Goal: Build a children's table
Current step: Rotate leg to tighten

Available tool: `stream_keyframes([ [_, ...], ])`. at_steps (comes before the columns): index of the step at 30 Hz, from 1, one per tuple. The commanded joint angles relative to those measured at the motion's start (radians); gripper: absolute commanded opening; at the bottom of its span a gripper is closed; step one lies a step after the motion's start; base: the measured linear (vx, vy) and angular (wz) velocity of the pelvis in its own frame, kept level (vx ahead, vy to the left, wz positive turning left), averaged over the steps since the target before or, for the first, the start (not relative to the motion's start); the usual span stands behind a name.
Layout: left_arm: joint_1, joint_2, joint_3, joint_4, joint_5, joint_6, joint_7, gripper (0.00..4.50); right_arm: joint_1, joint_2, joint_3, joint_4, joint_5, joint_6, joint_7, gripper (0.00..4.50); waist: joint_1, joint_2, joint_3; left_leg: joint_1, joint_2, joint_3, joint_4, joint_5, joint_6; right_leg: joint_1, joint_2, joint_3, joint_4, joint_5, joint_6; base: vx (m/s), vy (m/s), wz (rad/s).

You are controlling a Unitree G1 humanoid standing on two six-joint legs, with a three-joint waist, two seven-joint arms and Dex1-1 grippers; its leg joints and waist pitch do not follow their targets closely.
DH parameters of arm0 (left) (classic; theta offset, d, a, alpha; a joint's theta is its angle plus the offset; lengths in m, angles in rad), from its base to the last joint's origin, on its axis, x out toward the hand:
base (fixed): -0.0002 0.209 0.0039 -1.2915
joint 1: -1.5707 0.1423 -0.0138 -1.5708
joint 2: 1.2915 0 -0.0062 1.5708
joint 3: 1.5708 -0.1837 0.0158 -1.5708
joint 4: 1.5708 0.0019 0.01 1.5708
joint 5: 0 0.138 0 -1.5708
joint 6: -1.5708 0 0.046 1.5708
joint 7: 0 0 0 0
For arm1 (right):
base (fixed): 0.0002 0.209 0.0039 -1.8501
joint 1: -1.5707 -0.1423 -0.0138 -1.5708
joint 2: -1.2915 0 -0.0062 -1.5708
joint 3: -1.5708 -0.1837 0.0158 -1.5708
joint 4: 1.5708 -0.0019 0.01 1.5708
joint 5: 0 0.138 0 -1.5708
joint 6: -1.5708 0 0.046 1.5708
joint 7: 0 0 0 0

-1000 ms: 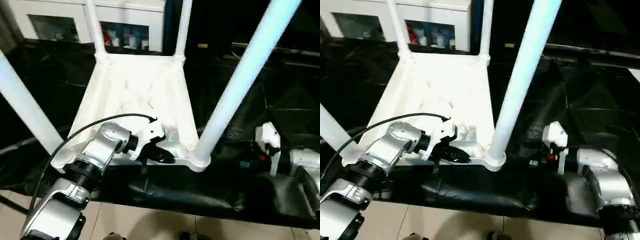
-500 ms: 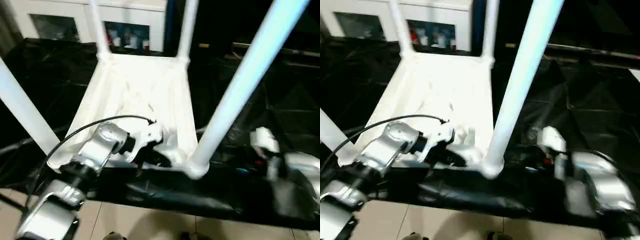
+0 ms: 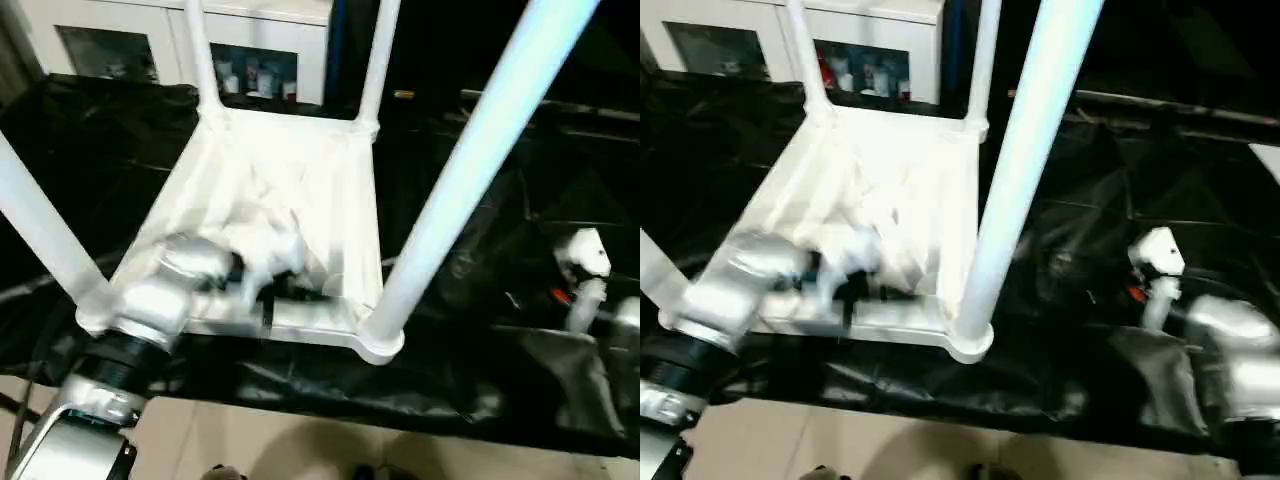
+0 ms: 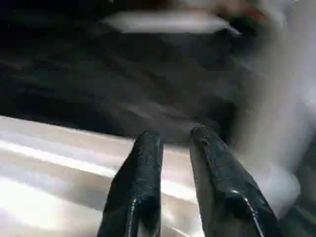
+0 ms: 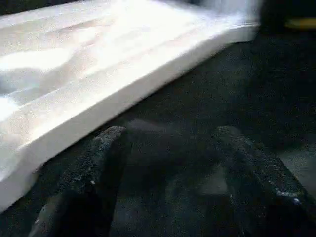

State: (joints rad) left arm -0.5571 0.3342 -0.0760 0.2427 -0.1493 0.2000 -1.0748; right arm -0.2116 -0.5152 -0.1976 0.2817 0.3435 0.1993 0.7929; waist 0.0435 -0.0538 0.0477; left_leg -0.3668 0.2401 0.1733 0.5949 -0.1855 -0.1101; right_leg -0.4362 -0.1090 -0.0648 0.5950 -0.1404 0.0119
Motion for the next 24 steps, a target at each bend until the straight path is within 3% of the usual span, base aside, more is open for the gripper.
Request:
stream_keyframes([
  [1, -0.007, -0.038, 0.080, 0.027, 0.056, -0.069, 0.255, 1.45, -0.007, 0.052, -0.054, -0.054, -0.011, 0.022, -0.150, 3.50, -0.001, -0.027, -0.063, -0.003, -0.026, 0.024, -0.063, -0.243, 0.032, 0.054, 0.001, 0.009, -0.080, -0.474, -0.092, 0.000, 0.000, 0.00],
  [3, 0.014, -0.098, 0.148, 0.065, 0.081, -0.147, 0.465, 1.62, -0.004, 0.150, -0.072, -0.097, -0.023, 0.005, -0.299, 3.75, -0.003, -0.025, -0.062, -0.003, -0.028, 0.022, -0.062, -0.257, 0.024, 0.048, 0.001, 0.005, -0.088, -0.513, -0.053, 0.000, 0.000, 0.00],
  [4, 0.024, -0.118, 0.169, 0.072, 0.082, -0.156, 0.520, 1.76, -0.004, 0.175, -0.075, -0.103, -0.029, -0.002, -0.338, 3.79, -0.010, -0.017, -0.063, -0.008, -0.027, 0.017, -0.067, -0.262, 0.010, 0.051, 0.001, 0.004, -0.090, -0.518, -0.037, 0.000, 0.000, 0.00],
  [5, 0.040, -0.133, 0.180, 0.072, 0.084, -0.165, 0.554, 1.84, -0.005, 0.200, -0.076, -0.109, -0.040, -0.016, -0.374, 3.83, -0.013, -0.020, -0.064, -0.009, -0.029, 0.016, -0.067, -0.269, 0.008, 0.052, 0.002, 0.000, -0.092, -0.525, -0.028, 0.000, 0.000, 0.00],
  [7, 0.082, -0.172, 0.207, 0.067, 0.069, -0.179, 0.598, 1.92, -0.001, 0.251, -0.063, -0.129, -0.062, -0.028, -0.441, 4.06, -0.014, -0.014, -0.067, -0.002, -0.031, 0.014, -0.070, -0.298, 0.007, 0.046, 0.004, 0.001, -0.094, -0.526, -0.019, 0.000, 0.000, 0.00],
  [10, 0.115, -0.236, 0.277, 0.069, 0.092, -0.109, 0.804, 2.33, 0.010, 0.290, -0.015, -0.141, -0.120, -0.004, -0.507, 4.25, -0.016, -0.023, -0.069, -0.004, -0.025, 0.016, -0.071, -0.288, 0.016, 0.048, 0.009, 0.007, -0.082, -0.413, -0.055, 0.000, 0.000, 0.00],
  [11, 0.126, -0.242, 0.275, 0.070, 0.075, -0.100, 0.786, 2.33, 0.008, 0.297, -0.013, -0.132, -0.132, 0.014, -0.540, 4.25, -0.017, -0.035, -0.069, -0.005, -0.025, 0.017, -0.070, -0.290, 0.022, 0.047, 0.009, 0.008, -0.083, -0.417, -0.052, 0.000, 0.000, 0.00],
  [12, 0.136, -0.245, 0.268, 0.072, 0.061, -0.099, 0.761, 2.36, 0.005, 0.304, -0.014, -0.124, -0.141, 0.028, -0.567, 4.25, -0.011, -0.023, -0.069, -0.002, -0.026, 0.016, -0.073, -0.284, 0.020, 0.045, 0.006, 0.010, -0.083, -0.419, -0.056, 0.000, 0.000, 0.00],
  [14, 0.161, -0.235, 0.235, 0.070, 0.116, -0.114, 0.798, 2.43, -0.006, 0.323, -0.001, -0.112, -0.154, 0.037, -0.593, 4.25, -0.010, -0.024, -0.067, 0.001, -0.023, 0.016, -0.074, -0.286, 0.016, 0.042, 0.008, 0.012, -0.081, -0.384, -0.058, 0.000, 0.000, 0.00],
  [15, 0.169, -0.231, 0.227, 0.065, 0.142, -0.121, 0.827, 2.43, -0.009, 0.330, 0.006, -0.116, -0.153, 0.042, -0.590, 4.25, -0.009, -0.019, -0.067, 0.002, -0.022, 0.016, -0.075, -0.292, 0.016, 0.042, 0.010, 0.013, -0.077, -0.352, -0.065, 0.000, 0.000, 0.00],
  [16, 0.175, -0.227, 0.224, 0.057, 0.151, -0.123, 0.839, 2.43, -0.014, 0.333, 0.016, -0.118, -0.150, 0.042, -0.578, 4.25, -0.008, -0.006, -0.068, 0.000, -0.022, 0.013, -0.077, -0.290, 0.015, 0.047, 0.008, 0.015, -0.072, -0.319, -0.074, 0.000, 0.000, 0.00],
  [17, 0.179, -0.225, 0.225, 0.053, 0.150, -0.124, 0.840, 2.43, -0.016, 0.336, 0.021, -0.117, -0.150, 0.036, -0.571, 4.25, -0.010, -0.014, -0.069, -0.004, -0.022, 0.014, -0.076, -0.280, 0.015, 0.051, 0.007, 0.016, -0.071, -0.290, -0.081, 0.000, 0.000, 0.00],
  [18, 0.181, -0.223, 0.224, 0.053, 0.152, -0.125, 0.840, 2.43, -0.016, 0.339, 0.023, -0.113, -0.154, 0.024, -0.573, 4.25, -0.004, 0.016, -0.071, 0.001, -0.023, 0.011, -0.078, -0.276, 0.008, 0.051, 0.005, 0.017, -0.066, -0.264, -0.092, 0.000, 0.000, 0.00],
  [19, 0.184, -0.219, 0.225, 0.058, 0.158, -0.121, 0.846, 2.43, -0.015, 0.336, 0.031, -0.101, -0.172, 0.005, -0.577, 4.25, -0.013, 0.010, -0.069, 0.001, -0.023, 0.014, -0.076, -0.278, 0.006, 0.050, 0.009, 0.018, -0.070, -0.218, -0.107, 0.000, 0.000, 0.00],
  [20, 0.186, -0.217, 0.225, 0.060, 0.163, -0.115, 0.857, 2.43, -0.014, 0.336, 0.038, -0.094, -0.187, -0.007, -0.586, 4.25, -0.012, 0.015, -0.071, -0.001, -0.025, 0.013, -0.075, -0.272, 0.006, 0.055, 0.010, 0.017, -0.063, -0.199, -0.117, 0.000, 0.000, 0.00],
  [21, 0.196, -0.211, 0.218, 0.056, 0.172, -0.107, 0.860, 2.43, 0.003, 0.333, 0.051, -0.097, -0.206, -0.025, -0.588, 4.25, -0.005, 0.026, -0.071, 0.001, -0.027, 0.015, -0.074, -0.267, 0.008, 0.056, 0.007, 0.019, -0.062, -0.187, -0.129, 0.000, 0.000, 0.00],
  [22, 0.204, -0.209, 0.212, 0.047, 0.175, -0.099, 0.859, 2.43, 0.015, 0.336, 0.051, -0.109, -0.201, -0.024, -0.589, 4.25, -0.009, 0.020, -0.070, -0.001, -0.028, 0.017, -0.072, -0.276, 0.015, 0.058, 0.007, 0.019, -0.066, -0.199, -0.135, 0.000, 0.000, 0.00],
  [24, 0.222, -0.205, 0.205, 0.026, 0.176, -0.087, 0.858, 2.43, 0.038, 0.346, 0.051, -0.136, -0.192, -0.015, -0.597, 4.25, -0.004, 0.031, -0.071, -0.002, -0.029, 0.018, -0.071, -0.248, 0.027, 0.062, 0.007, 0.021, -0.061, -0.174, -0.148, 0.000, 0.000, 0.00],
])
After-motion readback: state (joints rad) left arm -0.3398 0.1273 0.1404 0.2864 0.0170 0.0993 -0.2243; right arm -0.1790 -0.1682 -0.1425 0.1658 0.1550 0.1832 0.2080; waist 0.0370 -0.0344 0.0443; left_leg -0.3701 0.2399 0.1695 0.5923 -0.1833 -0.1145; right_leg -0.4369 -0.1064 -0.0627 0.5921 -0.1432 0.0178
